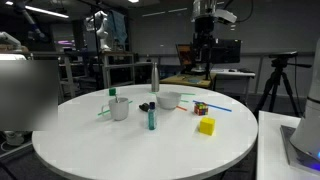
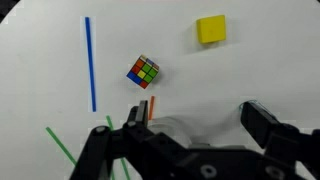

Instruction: Put the yellow cube in the bowl

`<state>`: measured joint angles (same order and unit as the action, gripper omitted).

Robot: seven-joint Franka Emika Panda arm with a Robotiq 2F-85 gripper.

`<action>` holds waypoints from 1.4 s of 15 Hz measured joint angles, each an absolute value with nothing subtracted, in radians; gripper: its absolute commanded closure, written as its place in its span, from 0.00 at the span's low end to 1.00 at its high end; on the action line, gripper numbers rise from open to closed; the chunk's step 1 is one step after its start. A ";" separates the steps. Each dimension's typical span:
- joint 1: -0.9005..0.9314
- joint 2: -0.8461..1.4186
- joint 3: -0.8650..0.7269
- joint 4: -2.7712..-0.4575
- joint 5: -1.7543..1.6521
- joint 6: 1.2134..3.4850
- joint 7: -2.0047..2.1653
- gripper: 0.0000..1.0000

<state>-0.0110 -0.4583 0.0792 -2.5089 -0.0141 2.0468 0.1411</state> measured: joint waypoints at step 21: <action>-0.007 -0.218 0.120 -2.615 -0.015 2.248 0.215 0.00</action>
<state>-0.0066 -0.2181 0.1205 -2.6151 -0.0152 2.2476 0.2152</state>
